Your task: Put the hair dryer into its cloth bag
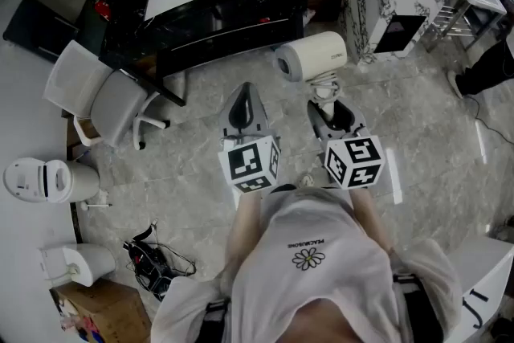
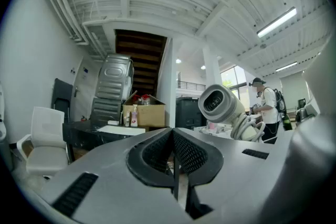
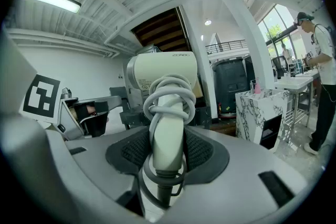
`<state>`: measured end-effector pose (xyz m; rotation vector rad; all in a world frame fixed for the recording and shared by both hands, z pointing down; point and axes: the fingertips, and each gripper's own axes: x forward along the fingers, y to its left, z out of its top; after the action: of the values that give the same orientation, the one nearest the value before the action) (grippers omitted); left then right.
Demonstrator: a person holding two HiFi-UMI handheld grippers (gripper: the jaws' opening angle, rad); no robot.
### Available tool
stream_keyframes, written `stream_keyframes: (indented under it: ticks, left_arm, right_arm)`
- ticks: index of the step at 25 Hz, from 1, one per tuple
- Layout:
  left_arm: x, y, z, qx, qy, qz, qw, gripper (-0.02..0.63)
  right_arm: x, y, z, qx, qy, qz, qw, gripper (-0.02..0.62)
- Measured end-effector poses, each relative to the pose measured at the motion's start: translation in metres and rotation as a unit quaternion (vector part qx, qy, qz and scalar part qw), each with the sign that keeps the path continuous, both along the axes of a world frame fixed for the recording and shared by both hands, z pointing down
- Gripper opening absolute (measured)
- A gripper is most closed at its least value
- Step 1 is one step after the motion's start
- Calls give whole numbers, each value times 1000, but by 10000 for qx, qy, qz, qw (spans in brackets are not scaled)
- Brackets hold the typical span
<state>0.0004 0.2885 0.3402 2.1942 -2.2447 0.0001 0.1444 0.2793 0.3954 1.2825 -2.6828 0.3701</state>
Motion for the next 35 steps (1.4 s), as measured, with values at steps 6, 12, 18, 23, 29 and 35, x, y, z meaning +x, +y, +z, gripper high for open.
stream_keyframes:
  ticks: [6,12,18,23,29,35]
  left_arm:
    - [-4,-3,2,-29,23,-60,10000,15]
    - [-4,-3,7,-111,26,-121,9999,17]
    - [-2,-5,11,-205,60,-216,9995,15]
    - [-16,3,24,-295,129,-455,9984,15]
    - [-28,-19,31,-276,187,-557,9979,15]
    - [-33,-56,23,-143,185,-504,9985,15]
  right_arm:
    - [-1,-2,2,-18,-4,-57,10000,170]
    - [-1,-2,4,-33,-13,-130,9999,170]
    - [5,-9,7,-2,35,-128,9999,170]
    - [6,-10,21,-281,-109,-135,9995,170]
    - [8,-28,27,-327,-84,-99,9994,170]
    - [8,-64,18,-146,-125,4,9998,170]
